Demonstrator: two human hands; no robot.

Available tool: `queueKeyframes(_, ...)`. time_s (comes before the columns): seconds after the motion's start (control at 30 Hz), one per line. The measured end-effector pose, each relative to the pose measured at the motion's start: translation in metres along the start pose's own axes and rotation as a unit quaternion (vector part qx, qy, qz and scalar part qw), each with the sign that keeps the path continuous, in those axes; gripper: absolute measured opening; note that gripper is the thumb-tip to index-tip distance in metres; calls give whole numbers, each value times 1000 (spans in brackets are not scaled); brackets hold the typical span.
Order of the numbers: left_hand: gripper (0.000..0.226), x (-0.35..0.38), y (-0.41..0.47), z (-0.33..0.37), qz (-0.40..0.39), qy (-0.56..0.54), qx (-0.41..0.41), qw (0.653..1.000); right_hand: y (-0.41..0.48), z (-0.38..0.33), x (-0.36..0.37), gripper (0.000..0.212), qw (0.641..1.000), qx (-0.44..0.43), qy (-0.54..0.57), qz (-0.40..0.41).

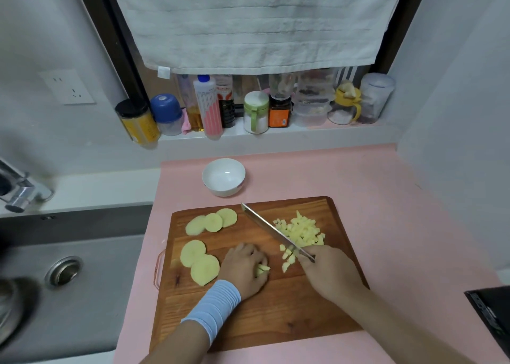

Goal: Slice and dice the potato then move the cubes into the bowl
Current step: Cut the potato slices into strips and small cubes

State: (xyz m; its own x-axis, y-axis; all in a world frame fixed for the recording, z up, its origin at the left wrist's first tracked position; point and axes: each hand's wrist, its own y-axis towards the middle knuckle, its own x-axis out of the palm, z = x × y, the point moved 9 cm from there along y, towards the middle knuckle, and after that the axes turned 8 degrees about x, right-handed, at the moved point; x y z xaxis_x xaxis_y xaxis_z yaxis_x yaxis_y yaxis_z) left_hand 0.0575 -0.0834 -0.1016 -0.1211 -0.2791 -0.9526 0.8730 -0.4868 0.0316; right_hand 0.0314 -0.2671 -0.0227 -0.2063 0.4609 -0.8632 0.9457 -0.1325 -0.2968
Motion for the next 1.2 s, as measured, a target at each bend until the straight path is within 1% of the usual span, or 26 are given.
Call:
queueKeyframes(0.1, 52, -9, -12, -12, -16, -21, -3, 1000, -9, 1, 8, 26, 1000, 17, 6, -16)
queueKeyframes(0.17, 68, -9, -20, -17, -63, -37, 20, 997, -15, 2, 16, 27, 999, 36, 17, -33)
queueKeyframes(0.2, 73, -8, -23, -19, -93, -34, 33, 995, -18, 3, 20, 28, 998, 45, 27, -43)
queueKeyframes(0.27, 72, -9, -25, -20, -131, -25, 46, 990, -24, 2, 28, 29, 996, 56, 48, -58)
queueKeyframes(0.3, 69, -9, -26, -20, -140, -29, 38, 989, -27, 1, 31, 30, 995, 59, 57, -64)
queueKeyframes(0.4, 64, -8, -27, -24, -141, -59, -35, 988, -36, 1, 38, 32, 992, 68, 77, -79)
queueKeyframes(0.47, 65, -3, -31, -27, -128, -90, -93, 983, -40, 1, 40, 32, 991, 73, 85, -79)
queueKeyframes(0.53, 61, 1, -37, -26, -100, -103, -132, 981, -43, 3, 41, 30, 990, 76, 91, -77)
queueKeyframes(0.6, 51, 0, -43, -22, -63, -93, -152, 982, -45, 3, 42, 30, 989, 80, 92, -78)
queueKeyframes(0.63, 52, 0, -46, -20, -44, -88, -155, 983, -45, 4, 42, 30, 989, 81, 92, -78)
queueKeyframes(0.73, 81, -3, -55, -17, 5, -93, -150, 984, -45, 4, 44, 29, 990, 82, 89, -78)
queueKeyframes(0.77, 84, -5, -59, -19, 20, -105, -149, 983, -44, 5, 44, 29, 990, 82, 84, -78)
queueKeyframes(0.9, 68, -8, -70, -23, 51, -161, -138, 976, -43, 8, 48, 29, 990, 79, 78, -88)
queueKeyframes(1.03, 55, -5, -76, -23, 113, -235, -182, 948, -45, 3, 56, 31, 990, 56, 70, -111)
queueKeyframes(1.13, 53, -5, -79, -19, 146, -248, -201, 936, -46, -2, 58, 31, 989, 42, 62, -125)
queueKeyframes(1.2, 56, -4, -80, -18, 151, -233, -193, 941, -43, -1, 57, 30, 988, 46, 63, -131)
